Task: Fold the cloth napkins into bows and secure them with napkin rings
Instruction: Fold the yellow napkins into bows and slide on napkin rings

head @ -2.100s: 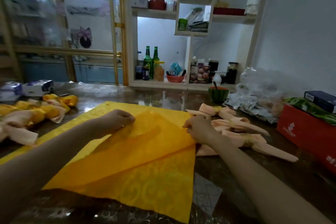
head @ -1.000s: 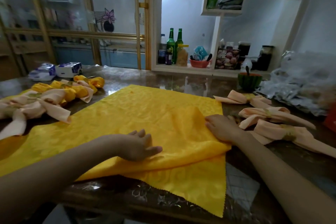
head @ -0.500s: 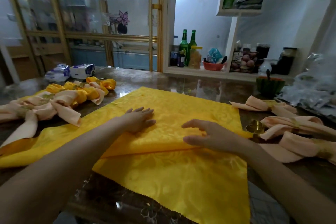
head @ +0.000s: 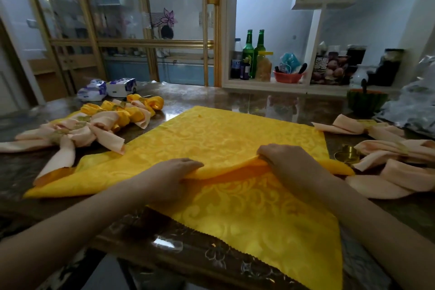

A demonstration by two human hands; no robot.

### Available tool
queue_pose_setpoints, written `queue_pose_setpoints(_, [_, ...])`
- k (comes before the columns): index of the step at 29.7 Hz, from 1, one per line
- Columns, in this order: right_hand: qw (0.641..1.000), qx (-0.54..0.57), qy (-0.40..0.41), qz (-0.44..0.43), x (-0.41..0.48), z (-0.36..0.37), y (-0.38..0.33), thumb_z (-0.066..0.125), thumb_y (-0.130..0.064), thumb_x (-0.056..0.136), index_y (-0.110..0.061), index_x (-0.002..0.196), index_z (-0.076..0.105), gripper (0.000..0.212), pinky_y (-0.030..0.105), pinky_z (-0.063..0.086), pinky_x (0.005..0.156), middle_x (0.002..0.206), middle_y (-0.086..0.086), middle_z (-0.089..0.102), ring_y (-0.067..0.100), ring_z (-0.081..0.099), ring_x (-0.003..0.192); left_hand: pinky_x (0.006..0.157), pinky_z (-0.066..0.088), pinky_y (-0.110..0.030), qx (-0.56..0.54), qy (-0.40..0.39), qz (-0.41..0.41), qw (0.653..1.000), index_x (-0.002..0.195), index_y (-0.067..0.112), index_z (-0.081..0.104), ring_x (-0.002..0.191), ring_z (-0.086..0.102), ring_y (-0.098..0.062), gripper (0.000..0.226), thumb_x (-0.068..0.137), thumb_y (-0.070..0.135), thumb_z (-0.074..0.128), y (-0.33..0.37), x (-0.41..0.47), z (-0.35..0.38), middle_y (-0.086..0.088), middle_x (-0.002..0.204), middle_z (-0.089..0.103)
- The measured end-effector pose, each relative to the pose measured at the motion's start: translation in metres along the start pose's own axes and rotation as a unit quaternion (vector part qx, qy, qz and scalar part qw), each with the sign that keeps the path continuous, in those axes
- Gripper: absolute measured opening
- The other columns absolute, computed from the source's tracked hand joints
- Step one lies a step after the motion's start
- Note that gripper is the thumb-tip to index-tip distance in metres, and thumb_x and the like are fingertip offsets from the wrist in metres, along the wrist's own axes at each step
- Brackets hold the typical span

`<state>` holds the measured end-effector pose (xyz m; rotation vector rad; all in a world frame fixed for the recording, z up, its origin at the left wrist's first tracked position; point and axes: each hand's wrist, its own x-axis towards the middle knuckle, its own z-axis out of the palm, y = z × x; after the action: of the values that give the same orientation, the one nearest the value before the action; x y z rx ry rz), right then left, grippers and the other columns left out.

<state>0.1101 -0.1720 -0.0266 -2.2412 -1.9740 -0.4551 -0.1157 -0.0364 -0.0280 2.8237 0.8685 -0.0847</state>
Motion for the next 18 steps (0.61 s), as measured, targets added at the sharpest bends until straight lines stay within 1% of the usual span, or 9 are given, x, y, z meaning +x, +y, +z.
queue_pose_setpoints(3, [0.998, 0.005, -0.063, -0.014, -0.010, -0.021, -0.001, 0.040, -0.026, 0.100, -0.019, 0.110, 0.059, 0.022, 0.029, 0.047, 0.079, 0.098, -0.004, 0.061, 0.014, 0.059, 0.094, 0.101, 0.037, -0.026, 0.001, -0.041, -0.051, 0.998, 0.143, 0.029, 0.035, 0.131, 0.041, -0.018, 0.059, 0.094, -0.004, 0.034, -0.012, -0.012, -0.012, -0.002, 0.146, 0.039])
queue_pose_setpoints(5, [0.977, 0.128, -0.171, 0.006, -0.017, -0.032, -0.001, 0.045, -0.041, 0.096, -0.018, 0.095, 0.065, 0.030, 0.028, 0.044, 0.073, 0.085, -0.007, 0.060, 0.010, 0.058, 0.083, 0.102, 0.035, -0.024, -0.022, -0.117, -0.045, 0.992, 0.141, 0.025, 0.039, 0.132, 0.040, -0.016, 0.057, 0.092, -0.005, 0.034, -0.009, -0.017, -0.027, 0.000, 0.146, 0.040])
queue_pose_setpoints(6, [0.959, 0.196, -0.204, 0.020, -0.019, -0.033, -0.002, 0.045, -0.050, 0.091, -0.019, 0.094, 0.067, 0.038, 0.027, 0.045, 0.076, 0.089, -0.006, 0.063, 0.008, 0.058, 0.084, 0.106, 0.030, -0.026, -0.035, -0.168, -0.043, 0.984, 0.142, 0.027, 0.037, 0.136, 0.034, -0.015, 0.055, 0.094, 0.000, 0.037, -0.007, -0.021, -0.035, 0.002, 0.149, 0.035])
queue_pose_setpoints(7, [0.949, 0.237, -0.207, 0.027, -0.020, -0.032, -0.003, 0.042, -0.056, 0.086, -0.021, 0.101, 0.066, 0.045, 0.026, 0.045, 0.083, 0.103, -0.005, 0.065, 0.007, 0.058, 0.093, 0.110, 0.025, -0.029, -0.058, -0.213, -0.050, 0.974, 0.144, 0.031, 0.032, 0.140, 0.027, -0.016, 0.053, 0.096, 0.010, 0.041, -0.005, -0.022, -0.040, 0.005, 0.153, 0.027])
queue_pose_setpoints(8, [0.949, 0.249, -0.192, 0.028, -0.019, -0.026, -0.004, 0.039, -0.057, 0.086, -0.024, 0.113, 0.062, 0.049, 0.025, 0.041, 0.093, 0.123, -0.004, 0.059, 0.006, 0.053, 0.110, 0.112, 0.019, -0.032, -0.079, -0.243, -0.065, 0.965, 0.146, 0.035, 0.026, 0.142, 0.020, -0.017, 0.052, 0.098, 0.026, 0.043, -0.003, -0.022, -0.042, 0.006, 0.155, 0.019])
queue_pose_setpoints(9, [0.953, 0.243, -0.179, 0.021, -0.018, -0.019, -0.007, 0.038, -0.055, 0.089, -0.027, 0.128, 0.054, 0.051, 0.024, 0.033, 0.103, 0.141, -0.006, 0.046, 0.006, 0.041, 0.127, 0.114, 0.014, -0.035, -0.081, -0.250, -0.074, 0.962, 0.147, 0.036, 0.018, 0.144, 0.013, -0.018, 0.056, 0.096, 0.043, 0.040, -0.001, -0.021, -0.040, 0.006, 0.157, 0.011])
queue_pose_setpoints(11, [0.958, 0.217, -0.190, -0.012, -0.015, -0.001, -0.018, 0.033, -0.052, 0.094, -0.032, 0.146, 0.030, 0.056, 0.025, 0.011, 0.115, 0.157, -0.010, 0.015, 0.006, 0.010, 0.144, 0.117, 0.004, -0.042, -0.014, -0.238, -0.068, 0.969, 0.150, 0.032, 0.005, 0.146, -0.003, -0.020, 0.076, 0.085, 0.066, 0.024, -0.002, -0.017, -0.025, 0.003, 0.158, -0.007])
queue_pose_setpoints(13, [0.956, 0.181, -0.228, -0.025, -0.011, 0.013, -0.024, 0.026, -0.055, 0.094, -0.034, 0.150, 0.013, 0.061, 0.029, -0.003, 0.117, 0.158, -0.010, -0.001, 0.005, -0.006, 0.144, 0.117, -0.005, -0.046, 0.020, -0.204, -0.066, 0.977, 0.149, 0.029, -0.006, 0.144, -0.015, -0.018, 0.080, 0.083, 0.069, 0.016, -0.008, -0.010, -0.006, 0.003, 0.155, -0.020])
queue_pose_setpoints(18, [0.952, 0.163, -0.258, 0.012, 0.007, 0.028, -0.015, 0.019, -0.061, 0.091, -0.035, 0.150, 0.005, 0.066, 0.036, -0.010, 0.116, 0.158, -0.010, -0.010, 0.007, -0.012, 0.144, 0.115, -0.012, -0.046, -0.021, -0.119, -0.068, 0.990, 0.149, 0.031, -0.006, 0.143, -0.018, -0.014, 0.070, 0.089, 0.062, 0.012, -0.020, 0.010, 0.007, 0.005, 0.155, -0.020])
